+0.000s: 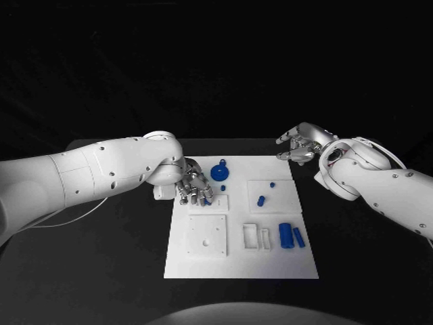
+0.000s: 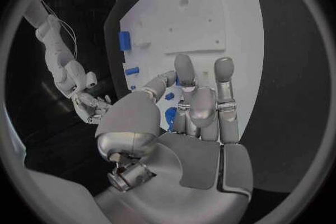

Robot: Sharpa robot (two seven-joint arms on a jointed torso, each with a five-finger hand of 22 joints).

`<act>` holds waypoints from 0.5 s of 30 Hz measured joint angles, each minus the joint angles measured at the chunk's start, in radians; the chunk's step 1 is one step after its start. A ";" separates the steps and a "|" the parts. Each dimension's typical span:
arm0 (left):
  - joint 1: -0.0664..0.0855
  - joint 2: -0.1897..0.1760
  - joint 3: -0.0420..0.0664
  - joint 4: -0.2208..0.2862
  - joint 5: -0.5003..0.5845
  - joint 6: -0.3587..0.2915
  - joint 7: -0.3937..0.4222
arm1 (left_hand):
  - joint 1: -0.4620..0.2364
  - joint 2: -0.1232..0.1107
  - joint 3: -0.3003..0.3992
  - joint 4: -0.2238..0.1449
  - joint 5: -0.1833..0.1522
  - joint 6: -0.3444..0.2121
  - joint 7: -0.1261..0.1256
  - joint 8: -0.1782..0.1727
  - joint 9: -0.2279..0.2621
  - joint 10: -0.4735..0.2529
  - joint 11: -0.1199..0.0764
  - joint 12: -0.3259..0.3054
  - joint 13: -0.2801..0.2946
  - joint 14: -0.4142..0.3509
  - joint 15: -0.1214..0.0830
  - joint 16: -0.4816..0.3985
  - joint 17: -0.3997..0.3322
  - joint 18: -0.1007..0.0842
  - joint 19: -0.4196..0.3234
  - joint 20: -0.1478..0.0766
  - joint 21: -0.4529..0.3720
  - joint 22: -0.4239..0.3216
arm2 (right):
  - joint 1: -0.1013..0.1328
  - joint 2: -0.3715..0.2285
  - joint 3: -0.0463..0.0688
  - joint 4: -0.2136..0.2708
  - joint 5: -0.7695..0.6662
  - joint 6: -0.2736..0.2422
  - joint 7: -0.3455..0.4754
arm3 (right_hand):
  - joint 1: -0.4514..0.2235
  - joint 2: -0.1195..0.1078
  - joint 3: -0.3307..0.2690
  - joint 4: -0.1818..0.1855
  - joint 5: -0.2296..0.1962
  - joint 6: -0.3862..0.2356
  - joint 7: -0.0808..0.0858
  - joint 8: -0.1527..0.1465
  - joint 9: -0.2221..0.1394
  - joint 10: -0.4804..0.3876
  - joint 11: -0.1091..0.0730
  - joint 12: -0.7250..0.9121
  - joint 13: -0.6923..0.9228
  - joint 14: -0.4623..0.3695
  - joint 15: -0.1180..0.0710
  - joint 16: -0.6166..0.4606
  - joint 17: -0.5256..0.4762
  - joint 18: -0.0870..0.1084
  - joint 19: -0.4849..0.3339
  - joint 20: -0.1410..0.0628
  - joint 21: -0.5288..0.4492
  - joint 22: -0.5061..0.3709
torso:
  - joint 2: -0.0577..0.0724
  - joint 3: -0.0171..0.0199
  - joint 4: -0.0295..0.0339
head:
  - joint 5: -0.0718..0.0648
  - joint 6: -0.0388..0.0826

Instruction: Assemble the parts on the task board

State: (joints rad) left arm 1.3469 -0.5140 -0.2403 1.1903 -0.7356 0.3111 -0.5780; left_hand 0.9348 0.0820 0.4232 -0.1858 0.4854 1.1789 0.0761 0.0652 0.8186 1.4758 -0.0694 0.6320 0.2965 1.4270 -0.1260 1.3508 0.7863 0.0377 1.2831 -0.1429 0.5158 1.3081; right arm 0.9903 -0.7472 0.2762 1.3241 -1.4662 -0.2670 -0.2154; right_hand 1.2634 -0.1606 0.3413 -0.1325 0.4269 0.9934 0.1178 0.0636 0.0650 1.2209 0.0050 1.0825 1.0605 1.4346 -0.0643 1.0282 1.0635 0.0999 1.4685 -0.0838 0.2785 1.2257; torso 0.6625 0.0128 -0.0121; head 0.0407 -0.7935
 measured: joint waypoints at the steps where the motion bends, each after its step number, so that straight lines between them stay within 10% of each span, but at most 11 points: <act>1: 0.000 0.000 0.000 0.000 0.000 0.002 0.000 | 0.000 0.000 0.000 0.000 -0.001 0.000 0.000 0.000 0.000 0.000 0.000 0.000 -0.001 0.000 0.000 0.000 -0.001 0.000 0.000 0.000 0.000 0.000 | 0.000 0.000 0.000 0.000 0.000 0.000 0.000 | 0.000 0.000 0.000 0.000 0.000 0.000 0.000 0.000 0.000 0.000 0.000 0.000 0.000 0.000 0.000 0.000 0.000 0.000 0.000 0.000 0.000 0.000 | 0.000 0.0000 -0.0002 | 0.000 0.000; 15: -0.001 0.008 0.001 -0.011 -0.001 0.014 0.000 | 0.000 0.000 0.000 0.000 0.002 0.000 0.000 0.000 0.000 0.000 0.000 0.000 -0.002 0.002 0.002 0.000 -0.002 0.000 0.000 0.000 0.000 0.000 | 0.000 0.001 0.000 -0.003 0.000 0.000 0.000 | 0.000 0.000 0.000 0.000 0.000 0.002 -0.002 0.000 0.000 0.000 0.000 0.000 0.000 0.000 0.000 0.000 0.000 0.000 0.000 0.000 0.000 0.000 | 0.000 0.0002 -0.0009 | 0.000 0.000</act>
State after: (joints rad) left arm 1.3458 -0.5060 -0.2393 1.1788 -0.7361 0.3247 -0.5779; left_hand 0.9348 0.0820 0.4231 -0.1859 0.4869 1.1789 0.0761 0.0656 0.8185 1.4758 -0.0694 0.6320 0.2943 1.4285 -0.1243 1.3508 0.7846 0.0376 1.2831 -0.1429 0.5158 1.3079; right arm 0.9903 -0.7463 0.2762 1.3210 -1.4667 -0.2670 -0.2154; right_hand 1.2634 -0.1606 0.3412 -0.1325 0.4269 0.9957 0.1154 0.0636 0.0650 1.2210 0.0051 1.0824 1.0605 1.4346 -0.0643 1.0282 1.0635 0.0999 1.4685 -0.0838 0.2785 1.2257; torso 0.6630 0.0130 -0.0129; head 0.0405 -0.7940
